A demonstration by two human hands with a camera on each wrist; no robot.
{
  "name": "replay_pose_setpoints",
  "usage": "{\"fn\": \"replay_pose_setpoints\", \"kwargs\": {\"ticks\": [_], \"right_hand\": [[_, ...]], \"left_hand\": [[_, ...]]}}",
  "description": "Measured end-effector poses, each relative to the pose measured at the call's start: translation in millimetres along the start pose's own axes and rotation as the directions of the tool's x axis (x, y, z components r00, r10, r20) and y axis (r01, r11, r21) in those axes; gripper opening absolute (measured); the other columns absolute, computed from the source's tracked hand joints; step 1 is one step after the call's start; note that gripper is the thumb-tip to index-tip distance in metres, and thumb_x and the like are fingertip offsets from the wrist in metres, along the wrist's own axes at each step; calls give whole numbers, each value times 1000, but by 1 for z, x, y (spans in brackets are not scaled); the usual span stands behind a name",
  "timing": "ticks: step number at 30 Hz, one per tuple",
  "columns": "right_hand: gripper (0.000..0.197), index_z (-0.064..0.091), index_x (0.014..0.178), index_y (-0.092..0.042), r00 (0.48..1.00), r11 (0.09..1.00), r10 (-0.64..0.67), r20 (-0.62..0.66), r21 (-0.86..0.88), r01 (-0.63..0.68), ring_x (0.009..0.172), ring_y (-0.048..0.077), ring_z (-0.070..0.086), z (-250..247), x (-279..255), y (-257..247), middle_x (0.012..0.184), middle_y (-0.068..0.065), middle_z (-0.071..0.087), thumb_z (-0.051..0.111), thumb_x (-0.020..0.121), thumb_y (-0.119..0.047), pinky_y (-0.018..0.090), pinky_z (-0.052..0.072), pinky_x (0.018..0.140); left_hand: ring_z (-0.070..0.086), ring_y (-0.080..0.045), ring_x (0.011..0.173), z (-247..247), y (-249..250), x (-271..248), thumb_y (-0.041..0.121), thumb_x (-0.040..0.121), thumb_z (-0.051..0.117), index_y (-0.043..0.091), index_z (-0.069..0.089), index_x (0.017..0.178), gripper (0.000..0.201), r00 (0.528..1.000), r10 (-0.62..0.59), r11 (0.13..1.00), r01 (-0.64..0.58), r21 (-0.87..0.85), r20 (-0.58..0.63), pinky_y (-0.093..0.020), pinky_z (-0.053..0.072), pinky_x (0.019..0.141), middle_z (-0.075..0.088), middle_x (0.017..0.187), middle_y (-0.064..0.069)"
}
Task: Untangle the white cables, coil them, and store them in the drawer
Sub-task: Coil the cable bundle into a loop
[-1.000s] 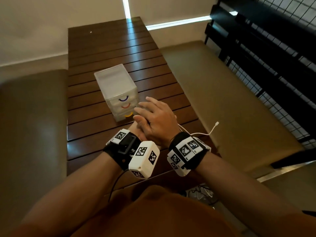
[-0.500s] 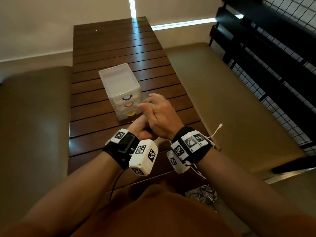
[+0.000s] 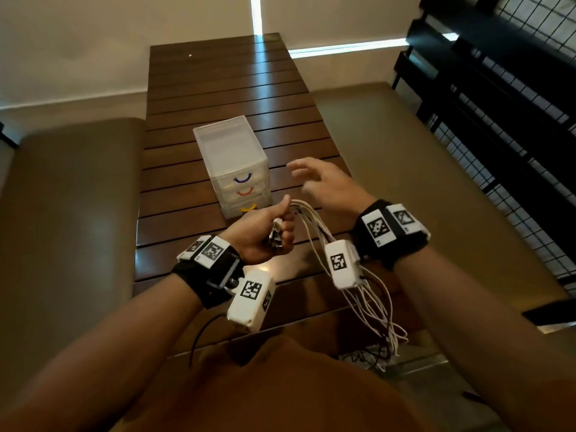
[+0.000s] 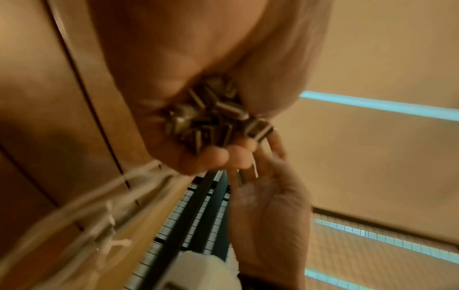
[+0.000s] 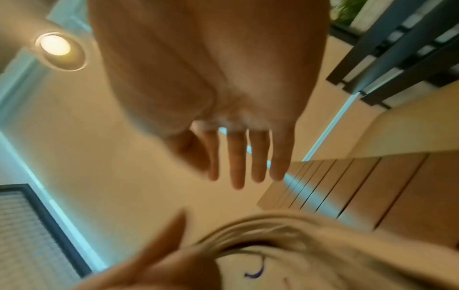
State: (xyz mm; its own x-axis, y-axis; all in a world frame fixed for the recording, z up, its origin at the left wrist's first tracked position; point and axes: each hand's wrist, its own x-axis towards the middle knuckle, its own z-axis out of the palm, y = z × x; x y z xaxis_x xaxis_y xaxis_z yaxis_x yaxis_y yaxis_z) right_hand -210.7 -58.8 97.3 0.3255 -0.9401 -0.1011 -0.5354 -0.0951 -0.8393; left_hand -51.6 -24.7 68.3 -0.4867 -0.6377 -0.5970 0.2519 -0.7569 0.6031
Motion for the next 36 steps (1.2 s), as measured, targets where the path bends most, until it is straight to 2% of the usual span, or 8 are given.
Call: {"fn": "replay_pose_setpoints", "kwargs": {"ticks": [3,6,11,16,20,25,29,36], "right_hand": [[66,47,137,-23,940,962,16,340,-261,78,121,7,50,3,-1,10,134,-4,53,65,78,0,23,42,101],[13,64,96,-19,957,990,-36,288,-121,74,79,11,61,18,-4,14,87,-4,64,65,86,-10,32,49,72],[14,62,80,-12,863,991,120,491,-11,-132,47,11,42,-16,-11,-9,58,0,45,68,89,-20,24,39,44],[34,62,84,3,944,982,49,326,156,-105,45,11,34,-30,-18,-32,57,2,39,67,84,-30,23,33,41],[30,64,77,-1,998,892,-7,66,451,-24,51,17,46,-19,-20,-45,61,9,48,67,84,-29,23,41,45],[31,62,91,16,997,815,15,-72,578,30,89,33,70,-16,-14,-62,95,32,66,75,79,-9,38,58,83],[34,69,86,9,992,886,66,-111,464,-7,77,23,72,-15,-12,-66,82,19,72,85,70,-16,28,58,70],[35,63,64,-16,957,965,256,133,13,-260,46,6,53,-36,-7,-59,51,-4,56,80,71,-46,17,45,46]], "left_hand": [[38,-8,42,-2,6,-14,41,99,39,16,47,75,37,997,24,977,-40,210,78,-18,33,40,38,52,5],[37,-9,44,-5,16,-24,42,93,44,15,48,78,31,990,9,950,-53,309,142,-18,32,43,39,54,4],[39,-11,45,-10,32,-43,53,84,52,16,44,71,40,979,16,882,-110,459,204,-20,38,44,41,56,2],[41,-11,43,0,51,-50,57,66,76,15,59,74,45,943,157,794,-297,530,294,-20,41,45,42,53,1],[53,-14,53,5,64,-48,37,80,66,2,63,83,35,884,390,318,-391,864,257,-20,45,51,58,62,-7],[49,-9,55,12,68,-45,31,82,62,34,64,80,4,889,311,375,-441,816,337,-18,44,53,55,61,4],[49,-17,56,15,65,-46,31,90,62,40,66,90,10,897,190,400,-441,803,398,-22,45,52,56,63,4],[54,-12,50,-3,100,-51,20,91,63,20,64,77,14,931,283,125,-274,954,230,-24,45,48,58,58,0]]}}
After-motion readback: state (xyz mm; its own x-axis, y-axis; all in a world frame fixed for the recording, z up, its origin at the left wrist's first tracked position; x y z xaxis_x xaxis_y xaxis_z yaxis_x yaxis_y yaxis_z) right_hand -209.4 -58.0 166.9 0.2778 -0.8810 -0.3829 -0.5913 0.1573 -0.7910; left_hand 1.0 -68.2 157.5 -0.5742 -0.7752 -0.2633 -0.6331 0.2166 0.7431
